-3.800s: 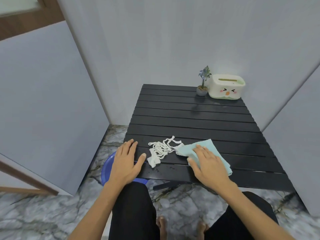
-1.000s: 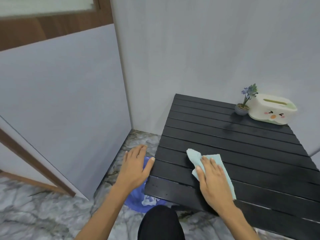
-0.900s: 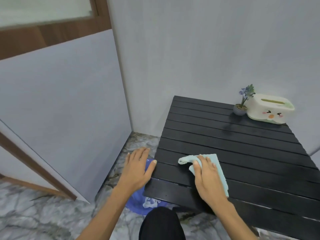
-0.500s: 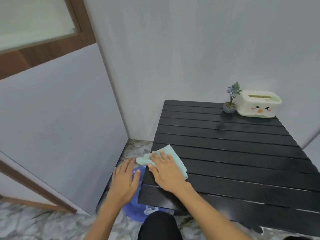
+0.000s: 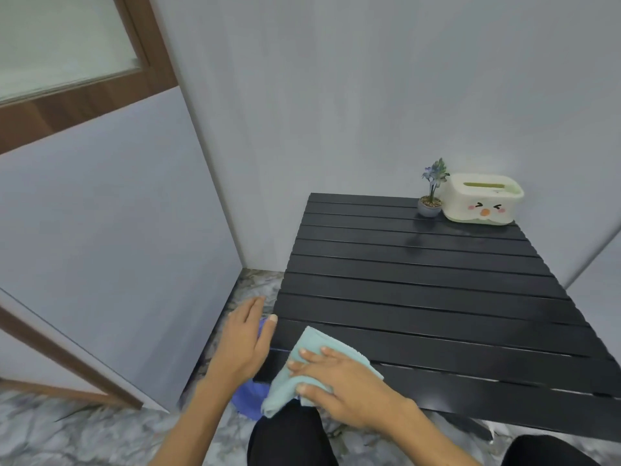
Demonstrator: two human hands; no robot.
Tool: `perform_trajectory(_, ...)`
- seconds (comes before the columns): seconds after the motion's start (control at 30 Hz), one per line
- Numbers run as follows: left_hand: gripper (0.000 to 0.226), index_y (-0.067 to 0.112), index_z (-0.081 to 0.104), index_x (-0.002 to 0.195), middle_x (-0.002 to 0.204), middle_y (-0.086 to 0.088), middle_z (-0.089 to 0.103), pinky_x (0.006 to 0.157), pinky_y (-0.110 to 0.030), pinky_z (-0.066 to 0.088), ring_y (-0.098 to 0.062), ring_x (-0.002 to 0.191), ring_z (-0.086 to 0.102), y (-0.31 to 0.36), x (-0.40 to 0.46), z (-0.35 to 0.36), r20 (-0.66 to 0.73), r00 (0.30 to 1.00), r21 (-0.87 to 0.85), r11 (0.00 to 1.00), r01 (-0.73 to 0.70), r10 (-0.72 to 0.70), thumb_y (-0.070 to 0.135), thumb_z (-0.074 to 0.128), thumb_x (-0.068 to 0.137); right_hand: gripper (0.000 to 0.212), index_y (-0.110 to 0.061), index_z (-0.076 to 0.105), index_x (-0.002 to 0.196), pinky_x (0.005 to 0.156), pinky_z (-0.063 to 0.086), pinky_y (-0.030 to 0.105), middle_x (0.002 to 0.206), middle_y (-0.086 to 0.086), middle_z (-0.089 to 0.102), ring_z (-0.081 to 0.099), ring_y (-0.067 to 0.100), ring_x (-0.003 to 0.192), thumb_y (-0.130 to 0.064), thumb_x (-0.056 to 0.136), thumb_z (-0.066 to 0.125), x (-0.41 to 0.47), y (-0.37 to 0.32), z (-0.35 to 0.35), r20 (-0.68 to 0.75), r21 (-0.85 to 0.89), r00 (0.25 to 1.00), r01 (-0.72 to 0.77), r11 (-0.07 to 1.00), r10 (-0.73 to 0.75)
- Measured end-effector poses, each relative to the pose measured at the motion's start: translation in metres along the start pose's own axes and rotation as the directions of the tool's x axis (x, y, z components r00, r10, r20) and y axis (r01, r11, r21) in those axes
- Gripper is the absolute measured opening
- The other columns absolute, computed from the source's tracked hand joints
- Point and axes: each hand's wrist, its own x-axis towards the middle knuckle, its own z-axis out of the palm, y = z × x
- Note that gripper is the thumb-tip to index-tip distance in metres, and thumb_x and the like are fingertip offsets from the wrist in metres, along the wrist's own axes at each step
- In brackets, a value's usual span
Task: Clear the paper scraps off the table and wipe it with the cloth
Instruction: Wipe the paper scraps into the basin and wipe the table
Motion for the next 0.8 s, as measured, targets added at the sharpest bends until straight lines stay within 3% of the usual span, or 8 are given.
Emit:
perform_trajectory(0.13, 0.054, 0.007, 0.040, 0.148, 0.154, -0.010, 0.039, 0.119, -0.036, 0.022, -0.023, 0.142, 0.032, 0.024, 0.008, 0.017, 0.007, 0.994, -0.013, 0.994, -0.112, 0.112, 0.037, 0.042, 0.103, 0.058, -0.051, 0.042, 0.141, 0.122, 0.017, 0.031, 0.153, -0.025, 0.038, 0.018, -0.005, 0.146, -0.076, 0.091, 0.027, -0.036, 0.024, -0.012, -0.035, 0.072, 0.989, -0.143, 0.987, 0.146)
perform_trajectory(0.23, 0.056, 0.011, 0.037, 0.151, 0.157, -0.005, 0.034, 0.120, -0.032, 0.018, -0.020, 0.145, 0.026, 0.034, 0.012, 0.030, 0.021, 0.988, -0.032, 0.988, -0.150, 0.150, 0.041, 0.039, 0.103, 0.056, -0.044, 0.043, 0.144, 0.122, 0.011, 0.025, 0.152, -0.025, 0.037, 0.016, -0.012, 0.143, -0.068, 0.096, 0.027, -0.053, 0.034, -0.023, -0.138, 0.046, 0.971, -0.189, 0.981, 0.193)
perform_trajectory(0.33, 0.057, 0.013, 0.035, 0.151, 0.158, -0.004, 0.032, 0.121, -0.032, 0.018, -0.018, 0.145, 0.024, 0.040, 0.016, 0.040, 0.041, 0.985, -0.045, 0.986, -0.163, 0.165, 0.043, 0.037, 0.103, 0.055, -0.035, 0.035, 0.151, 0.120, -0.001, 0.020, 0.157, -0.022, 0.029, 0.010, -0.003, 0.148, -0.056, 0.102, 0.026, -0.051, 0.035, -0.025, -0.259, -0.071, 0.920, -0.323, 0.944, 0.295)
perform_trajectory(0.5, 0.057, 0.013, 0.037, 0.151, 0.157, -0.004, 0.034, 0.121, -0.041, 0.020, -0.020, 0.145, 0.026, 0.039, 0.015, 0.047, 0.052, 0.986, -0.028, 0.987, -0.160, 0.161, 0.044, 0.037, 0.103, 0.072, -0.021, -0.001, 0.158, 0.121, -0.009, 0.037, 0.165, -0.009, -0.009, -0.012, 0.012, 0.151, -0.060, 0.099, 0.010, -0.013, 0.039, -0.021, -0.319, -0.169, 0.793, -0.586, 0.792, 0.519)
perform_trajectory(0.63, 0.059, 0.014, 0.036, 0.151, 0.157, -0.003, 0.033, 0.121, -0.041, 0.021, -0.018, 0.145, 0.025, 0.038, 0.015, 0.047, 0.052, 0.987, -0.049, 0.988, -0.146, 0.149, 0.047, 0.033, 0.102, 0.072, -0.015, 0.002, 0.158, 0.122, -0.006, 0.046, 0.167, 0.000, -0.004, -0.009, 0.021, 0.153, -0.056, 0.100, 0.014, 0.026, 0.050, -0.036, -0.367, -0.117, 0.732, -0.649, 0.752, 0.574)
perform_trajectory(0.8, 0.061, 0.014, 0.037, 0.150, 0.156, -0.003, 0.035, 0.120, -0.039, 0.024, -0.017, 0.144, 0.028, 0.041, 0.015, 0.049, 0.039, 0.989, -0.054, 0.989, -0.139, 0.141, 0.049, 0.032, 0.101, 0.070, -0.024, 0.002, 0.159, 0.120, -0.009, 0.052, 0.166, -0.008, -0.005, -0.011, 0.024, 0.152, -0.059, 0.100, 0.016, 0.037, 0.044, -0.037, -0.272, -0.266, 0.860, -0.498, 0.826, 0.431)
